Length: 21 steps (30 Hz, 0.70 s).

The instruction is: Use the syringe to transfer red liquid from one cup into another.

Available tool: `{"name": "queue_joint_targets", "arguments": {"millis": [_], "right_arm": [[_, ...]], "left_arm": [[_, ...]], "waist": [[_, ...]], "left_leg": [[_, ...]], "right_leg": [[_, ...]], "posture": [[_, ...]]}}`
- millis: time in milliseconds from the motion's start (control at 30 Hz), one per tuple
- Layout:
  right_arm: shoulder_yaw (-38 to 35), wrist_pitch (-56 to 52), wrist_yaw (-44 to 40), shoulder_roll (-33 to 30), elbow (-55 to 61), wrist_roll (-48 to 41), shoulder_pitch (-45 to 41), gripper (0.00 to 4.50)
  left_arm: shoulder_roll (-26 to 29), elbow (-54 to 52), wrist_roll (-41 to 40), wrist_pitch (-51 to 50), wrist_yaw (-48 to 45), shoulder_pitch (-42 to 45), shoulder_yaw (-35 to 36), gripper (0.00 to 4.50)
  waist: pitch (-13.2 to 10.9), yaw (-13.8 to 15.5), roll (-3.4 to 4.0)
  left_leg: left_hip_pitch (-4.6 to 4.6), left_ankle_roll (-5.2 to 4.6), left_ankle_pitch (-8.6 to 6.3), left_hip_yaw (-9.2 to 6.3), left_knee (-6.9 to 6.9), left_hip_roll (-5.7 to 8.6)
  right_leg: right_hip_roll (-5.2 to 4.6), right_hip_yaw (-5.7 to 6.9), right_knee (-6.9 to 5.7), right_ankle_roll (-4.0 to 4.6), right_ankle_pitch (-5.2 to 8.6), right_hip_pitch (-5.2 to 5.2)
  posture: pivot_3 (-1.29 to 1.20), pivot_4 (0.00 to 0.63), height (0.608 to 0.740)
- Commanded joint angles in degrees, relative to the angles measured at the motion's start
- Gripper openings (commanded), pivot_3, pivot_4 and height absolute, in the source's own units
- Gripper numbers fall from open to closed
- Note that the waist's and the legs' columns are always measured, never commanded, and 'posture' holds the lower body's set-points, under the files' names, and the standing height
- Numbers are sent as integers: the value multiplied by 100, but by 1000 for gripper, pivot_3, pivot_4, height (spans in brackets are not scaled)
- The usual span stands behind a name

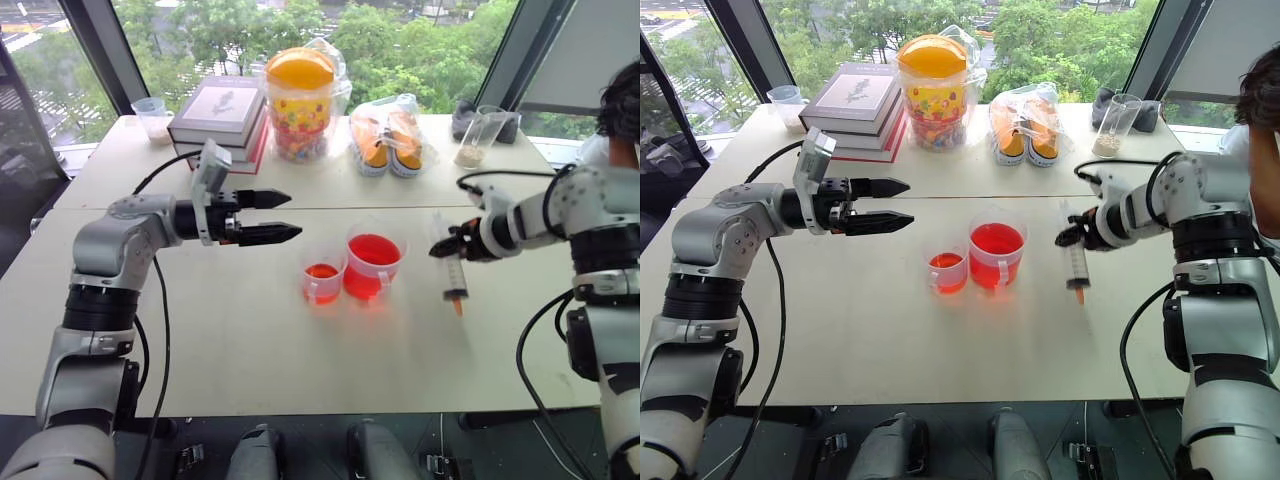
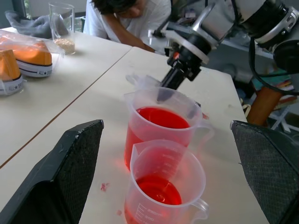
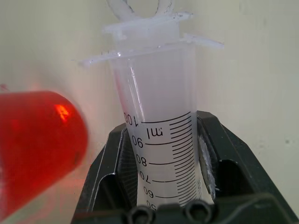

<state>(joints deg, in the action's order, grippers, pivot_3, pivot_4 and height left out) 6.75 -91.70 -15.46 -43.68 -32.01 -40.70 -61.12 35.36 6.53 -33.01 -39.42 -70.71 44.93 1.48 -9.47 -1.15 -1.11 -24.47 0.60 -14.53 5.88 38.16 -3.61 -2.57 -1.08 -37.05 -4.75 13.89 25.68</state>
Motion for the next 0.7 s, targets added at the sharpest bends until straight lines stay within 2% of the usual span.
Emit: {"name": "queue_joint_targets", "arguments": {"millis": [33, 67, 267, 300, 433, 533, 633, 700], "right_arm": [[195, 250, -424, 3, -95, 401, -35, 1398], [243, 312, -513, 22, -156, 505, -10, 1398], [394, 479, -1003, 60, -122, 951, 9, 4304], [383, 474, -1071, 47, -59, 990, 16, 4436], [233, 479, -1374, -294, 823, 982, -8, 4436], [206, 756, -1980, -977, 2369, 741, 268, 4436], [-403, 977, -2779, -1642, 3863, 119, 814, 4436], [-802, 1275, -3256, -2201, 4772, -112, 1467, 4436]], "left_arm": [[38, -341, -92, 13, 77, -42, 69, 4487], [51, -392, -109, -15, 101, -72, 78, 4487], [145, -629, -188, -161, 215, -226, 134, 4500], [154, -660, -207, -180, 227, -242, 142, 4500], [268, -819, -374, -356, 241, -324, 237, 4500], [440, -879, -530, -510, 223, -366, 340, 4500], [632, -925, -565, -569, 201, -436, 379, 4500], [758, -935, -538, -550, 201, -482, 380, 4500]], "waist": [[0, -3, 0], [0, -3, 0], [0, 2, 0], [0, 4, 0], [0, 5, 0], [-1, 26, 1], [-1, 47, 1], [-2, 58, -1]], "left_leg": [[0, 0, 0, 1, 0, 0], [0, 0, 0, 0, 0, 0], [2, 0, 0, -1, 0, 0], [2, 0, 0, -1, 1, 0], [0, 0, 0, 0, 1, 0], [-3, 0, 0, 0, -4, -1], [-7, 1, 0, -4, -9, -2], [-4, 0, -1, -3, -10, -2]], "right_leg": [[0, 0, 0, 0, 0, 0], [0, 0, 0, 0, 0, 1], [2, 0, -4, 0, 0, 1], [2, 0, -4, 0, 0, 1], [1, 0, -3, 0, 0, 2], [1, 1, -4, -1, 1, 10], [2, 5, -1, -3, 4, 13], [2, 5, 2, -5, 5, 9]], "posture": [[0, 150, 740], [0, 150, 740], [0, 150, 740], [0, 150, 740], [0, 150, 740], [0, 150, 740], [0, 150, 740], [0, 150, 740]]}}
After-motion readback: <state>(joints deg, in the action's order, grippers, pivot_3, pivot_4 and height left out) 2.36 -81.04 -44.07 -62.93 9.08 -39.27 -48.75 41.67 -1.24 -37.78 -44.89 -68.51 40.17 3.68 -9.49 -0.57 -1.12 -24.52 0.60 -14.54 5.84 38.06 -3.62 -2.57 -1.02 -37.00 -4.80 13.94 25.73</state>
